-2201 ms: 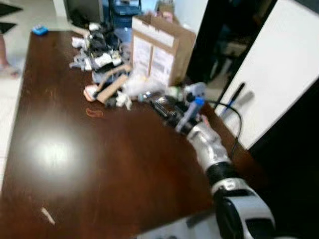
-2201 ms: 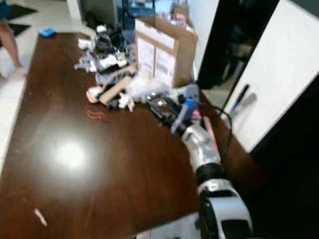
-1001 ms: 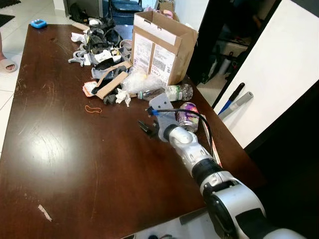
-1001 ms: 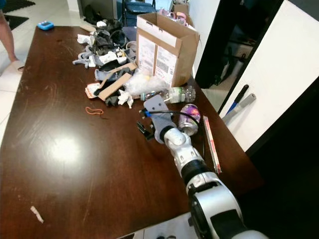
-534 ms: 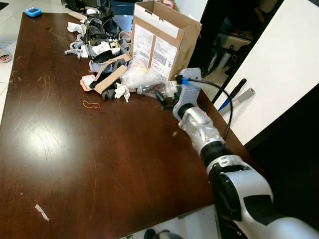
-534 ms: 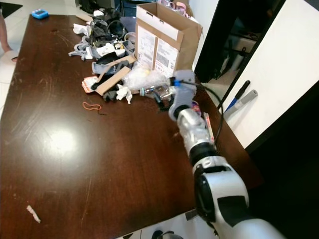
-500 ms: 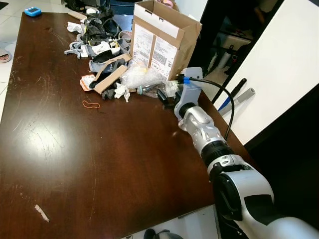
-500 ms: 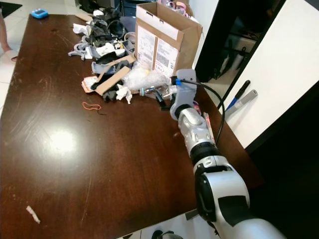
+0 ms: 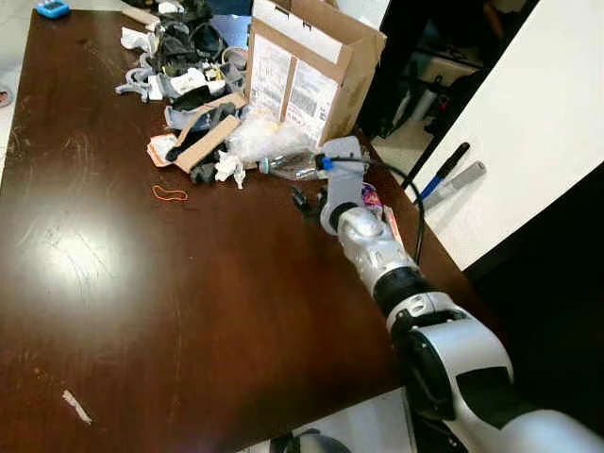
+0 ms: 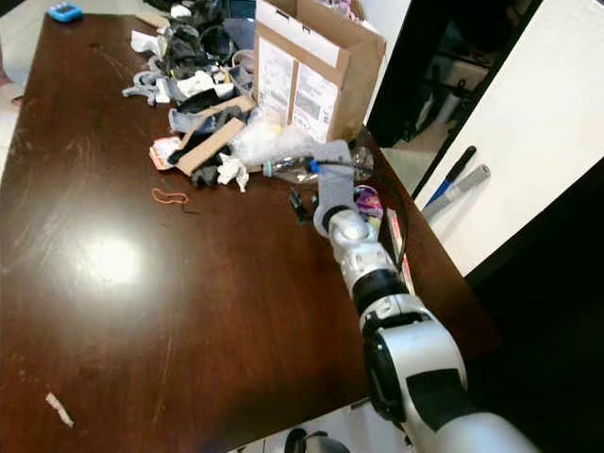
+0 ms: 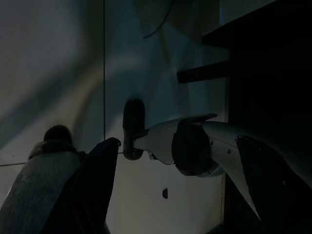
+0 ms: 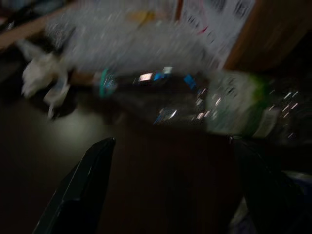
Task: Picking trash to rubbish bin
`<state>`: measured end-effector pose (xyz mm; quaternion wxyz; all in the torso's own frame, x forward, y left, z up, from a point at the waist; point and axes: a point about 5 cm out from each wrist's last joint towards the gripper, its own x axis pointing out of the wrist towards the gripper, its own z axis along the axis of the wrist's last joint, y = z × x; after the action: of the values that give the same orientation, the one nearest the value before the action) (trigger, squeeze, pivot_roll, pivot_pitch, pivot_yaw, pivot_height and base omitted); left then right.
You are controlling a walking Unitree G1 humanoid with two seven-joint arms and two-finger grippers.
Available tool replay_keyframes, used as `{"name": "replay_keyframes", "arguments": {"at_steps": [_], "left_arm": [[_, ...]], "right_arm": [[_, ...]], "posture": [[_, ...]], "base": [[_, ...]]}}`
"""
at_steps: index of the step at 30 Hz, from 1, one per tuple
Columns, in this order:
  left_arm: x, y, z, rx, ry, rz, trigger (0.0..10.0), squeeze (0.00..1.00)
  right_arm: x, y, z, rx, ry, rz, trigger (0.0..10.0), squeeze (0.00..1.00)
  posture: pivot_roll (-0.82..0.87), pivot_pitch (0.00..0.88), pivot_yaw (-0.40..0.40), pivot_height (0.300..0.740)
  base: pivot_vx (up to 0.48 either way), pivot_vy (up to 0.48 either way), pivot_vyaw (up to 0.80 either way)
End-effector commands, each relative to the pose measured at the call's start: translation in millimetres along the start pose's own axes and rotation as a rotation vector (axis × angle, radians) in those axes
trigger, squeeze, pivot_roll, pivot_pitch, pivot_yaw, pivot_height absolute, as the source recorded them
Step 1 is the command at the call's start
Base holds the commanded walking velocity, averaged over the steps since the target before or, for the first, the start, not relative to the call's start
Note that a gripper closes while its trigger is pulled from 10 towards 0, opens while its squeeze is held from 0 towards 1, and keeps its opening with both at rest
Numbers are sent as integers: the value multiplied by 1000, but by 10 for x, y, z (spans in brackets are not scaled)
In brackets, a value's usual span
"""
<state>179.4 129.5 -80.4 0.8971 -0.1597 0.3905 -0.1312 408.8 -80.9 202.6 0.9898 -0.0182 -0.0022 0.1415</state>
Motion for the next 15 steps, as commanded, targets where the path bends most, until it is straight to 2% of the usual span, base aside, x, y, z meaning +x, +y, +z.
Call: {"name": "replay_keyframes", "arguments": {"at_steps": [1,6,10,15], "left_arm": [[-97,-90,-421,-82,125,5,10000,0],[-93,-99,-419,-79,125,0,10000,0],[-85,-101,-402,-78,119,1,10000,0],[-85,-97,-397,-82,111,8,10000,0]], "right_arm": [[10,-48,98,17,-26,-18,10000,0],[20,-68,226,17,-76,-28,10000,0],[15,-90,164,-92,-31,-50,10000,0],[-2,-158,108,-155,15,-103,10000,0]], "posture": [[135,232,-188,740],[135,230,-189,740],[136,229,-192,740],[137,231,-201,740]], "base": [[0,0,0],[0,0,0],[0,0,0],[0,0,0]]}}
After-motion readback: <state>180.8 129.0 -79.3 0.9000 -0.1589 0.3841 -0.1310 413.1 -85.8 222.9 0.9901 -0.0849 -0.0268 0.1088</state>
